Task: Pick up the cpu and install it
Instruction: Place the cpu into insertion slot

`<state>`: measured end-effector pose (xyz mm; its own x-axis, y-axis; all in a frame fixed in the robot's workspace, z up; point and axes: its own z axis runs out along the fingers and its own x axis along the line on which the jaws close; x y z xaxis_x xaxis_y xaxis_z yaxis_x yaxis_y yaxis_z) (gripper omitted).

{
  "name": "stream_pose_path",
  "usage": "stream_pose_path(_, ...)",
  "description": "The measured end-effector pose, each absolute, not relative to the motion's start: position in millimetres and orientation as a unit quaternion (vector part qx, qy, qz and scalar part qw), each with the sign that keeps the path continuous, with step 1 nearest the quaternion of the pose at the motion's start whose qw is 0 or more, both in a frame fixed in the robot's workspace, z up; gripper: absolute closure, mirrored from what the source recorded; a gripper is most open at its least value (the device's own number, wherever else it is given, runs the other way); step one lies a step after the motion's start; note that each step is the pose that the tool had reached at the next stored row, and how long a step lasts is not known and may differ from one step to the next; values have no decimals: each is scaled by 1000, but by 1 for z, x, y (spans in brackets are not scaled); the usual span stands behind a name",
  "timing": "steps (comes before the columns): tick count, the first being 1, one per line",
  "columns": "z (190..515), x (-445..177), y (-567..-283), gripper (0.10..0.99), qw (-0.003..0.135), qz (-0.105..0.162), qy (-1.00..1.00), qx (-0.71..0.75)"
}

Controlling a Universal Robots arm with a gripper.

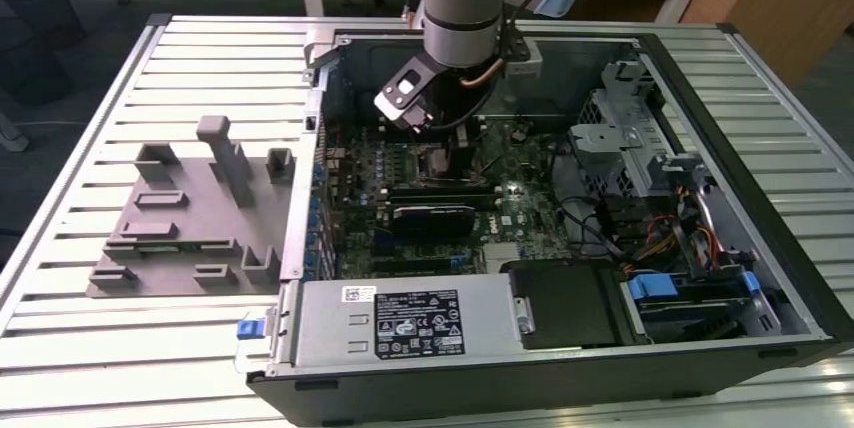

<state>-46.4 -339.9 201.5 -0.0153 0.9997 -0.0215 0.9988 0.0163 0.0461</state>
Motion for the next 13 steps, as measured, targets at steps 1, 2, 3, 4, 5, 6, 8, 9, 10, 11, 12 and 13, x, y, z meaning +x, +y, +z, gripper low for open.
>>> stream_pose_path(1, 201, -47, -340, 545, 24, 9, 712, 701)
stream_pose_path(2, 200, -47, -340, 545, 24, 9, 712, 701)
stream_pose_path(3, 200, -47, -340, 545, 24, 9, 712, 702)
stream_pose_path(4, 199, -47, -340, 545, 24, 9, 712, 702)
stream_pose_path(5, 199, -47, -339, 545, 24, 9, 712, 702)
stream_pose_path(6, 198, -47, -339, 545, 24, 9, 711, 703)
stream_pose_path(8, 198, -47, -338, 545, 24, 9, 710, 703)
stream_pose_path(9, 197, -48, -338, 545, 24, 9, 710, 703)
stream_pose_path(10, 197, -48, -337, 545, 24, 9, 710, 703)
stream_pose_path(11, 196, -48, -337, 545, 24, 9, 710, 703)
stream_pose_path(12, 196, -48, -336, 545, 24, 9, 710, 704)
stream_pose_path(13, 195, -48, -336, 545, 24, 9, 710, 704)
